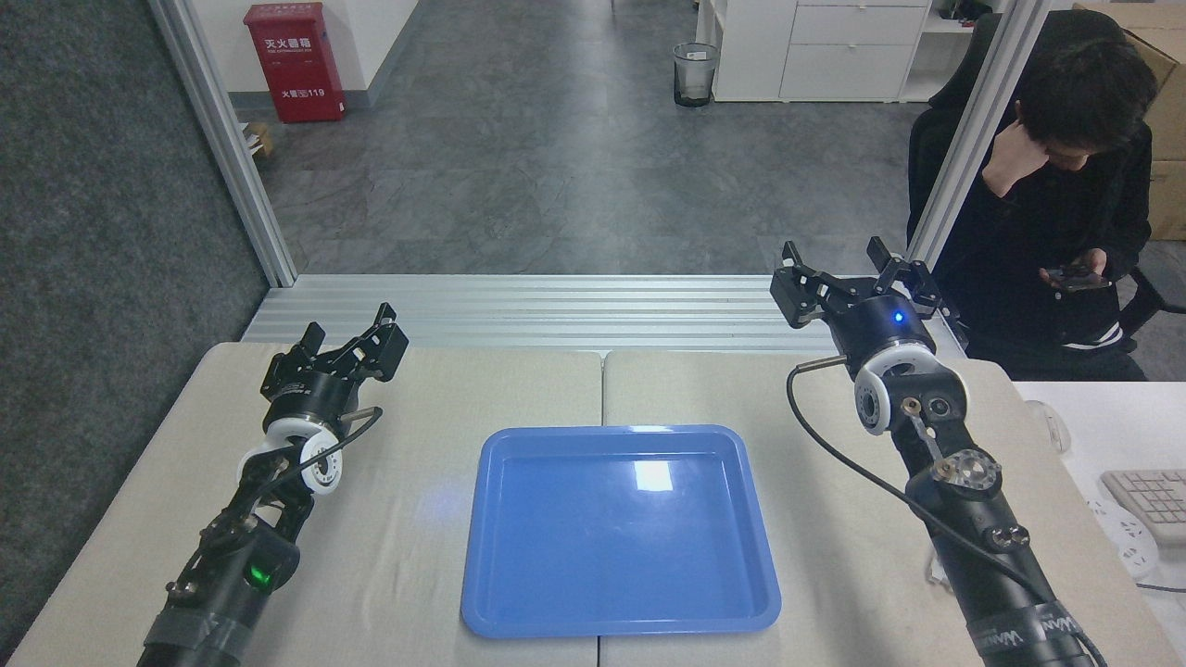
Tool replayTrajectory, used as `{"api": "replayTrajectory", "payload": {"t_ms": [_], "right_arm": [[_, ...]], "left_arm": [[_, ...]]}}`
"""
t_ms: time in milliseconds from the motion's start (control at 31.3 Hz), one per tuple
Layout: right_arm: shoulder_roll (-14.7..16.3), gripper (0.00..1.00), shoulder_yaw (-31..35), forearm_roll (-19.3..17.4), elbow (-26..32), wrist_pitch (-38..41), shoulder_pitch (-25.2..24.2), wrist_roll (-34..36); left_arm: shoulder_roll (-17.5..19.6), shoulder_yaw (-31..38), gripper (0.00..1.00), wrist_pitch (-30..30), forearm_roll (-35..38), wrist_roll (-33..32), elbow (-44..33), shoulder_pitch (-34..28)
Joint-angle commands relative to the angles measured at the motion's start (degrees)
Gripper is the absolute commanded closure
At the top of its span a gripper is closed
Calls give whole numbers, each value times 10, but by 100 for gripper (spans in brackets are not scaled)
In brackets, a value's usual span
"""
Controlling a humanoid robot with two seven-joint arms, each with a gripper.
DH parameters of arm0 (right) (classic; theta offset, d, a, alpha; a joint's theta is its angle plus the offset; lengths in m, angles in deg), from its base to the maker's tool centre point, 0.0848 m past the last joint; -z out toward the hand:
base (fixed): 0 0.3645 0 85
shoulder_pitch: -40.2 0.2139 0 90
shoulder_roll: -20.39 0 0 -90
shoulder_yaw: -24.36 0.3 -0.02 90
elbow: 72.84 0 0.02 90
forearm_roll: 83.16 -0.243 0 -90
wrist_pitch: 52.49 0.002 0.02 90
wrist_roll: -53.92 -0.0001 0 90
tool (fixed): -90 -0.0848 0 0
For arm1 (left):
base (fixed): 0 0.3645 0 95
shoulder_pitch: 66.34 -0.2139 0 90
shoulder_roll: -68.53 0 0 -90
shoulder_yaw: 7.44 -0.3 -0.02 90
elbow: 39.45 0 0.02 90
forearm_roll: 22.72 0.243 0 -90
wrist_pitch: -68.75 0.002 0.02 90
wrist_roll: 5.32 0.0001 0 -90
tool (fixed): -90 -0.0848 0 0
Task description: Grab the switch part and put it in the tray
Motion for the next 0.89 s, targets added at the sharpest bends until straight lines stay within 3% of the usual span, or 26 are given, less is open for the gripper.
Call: {"api": "replayTrajectory", "payload": {"t_ms": [0, 766, 862], "right_arm": [[1, 0, -4, 0, -4, 7, 1, 13], [1, 0, -4, 3, -24, -18, -17, 7], [15, 0, -4, 2, -24, -18, -35, 7]], "left_arm": [[0, 0, 0, 0, 0, 0, 0, 0], [0, 0, 0, 0, 0, 0, 0, 0], [0, 0, 0, 0, 0, 0, 0, 0]]}}
